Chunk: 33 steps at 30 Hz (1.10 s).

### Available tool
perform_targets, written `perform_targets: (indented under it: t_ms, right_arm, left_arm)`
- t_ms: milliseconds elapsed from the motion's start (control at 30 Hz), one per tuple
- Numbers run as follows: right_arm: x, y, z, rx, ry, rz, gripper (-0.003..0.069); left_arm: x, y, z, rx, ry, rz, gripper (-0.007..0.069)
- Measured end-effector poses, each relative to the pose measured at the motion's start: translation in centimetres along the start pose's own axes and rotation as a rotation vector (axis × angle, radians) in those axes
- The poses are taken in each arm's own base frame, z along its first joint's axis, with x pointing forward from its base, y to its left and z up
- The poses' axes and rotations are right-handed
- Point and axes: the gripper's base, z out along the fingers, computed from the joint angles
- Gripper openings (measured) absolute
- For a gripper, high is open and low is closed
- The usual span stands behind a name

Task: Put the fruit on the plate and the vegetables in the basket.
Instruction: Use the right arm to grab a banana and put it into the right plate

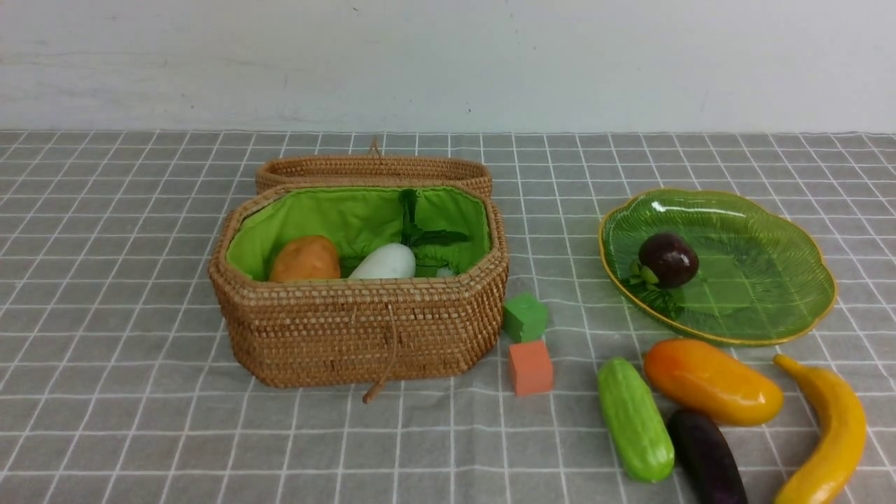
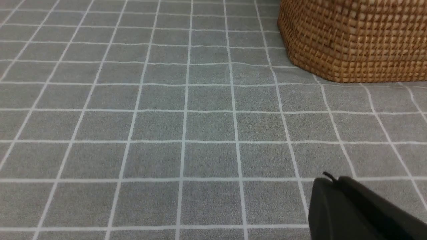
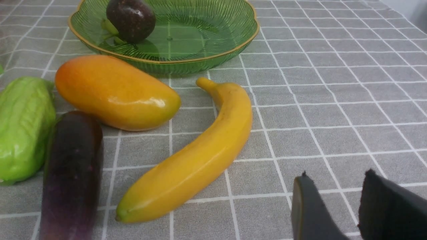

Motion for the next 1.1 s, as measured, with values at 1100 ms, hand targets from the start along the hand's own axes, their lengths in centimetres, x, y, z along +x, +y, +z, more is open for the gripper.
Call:
perform_targets:
  t_ms: [1100]
  right_arm:
    - [0.0, 0.0, 0.0, 0.0, 0.0, 0.0, 0.024]
  left_arm:
    - [0.12, 0.0, 0.06, 0.001, 0.001, -0.002, 0.0024]
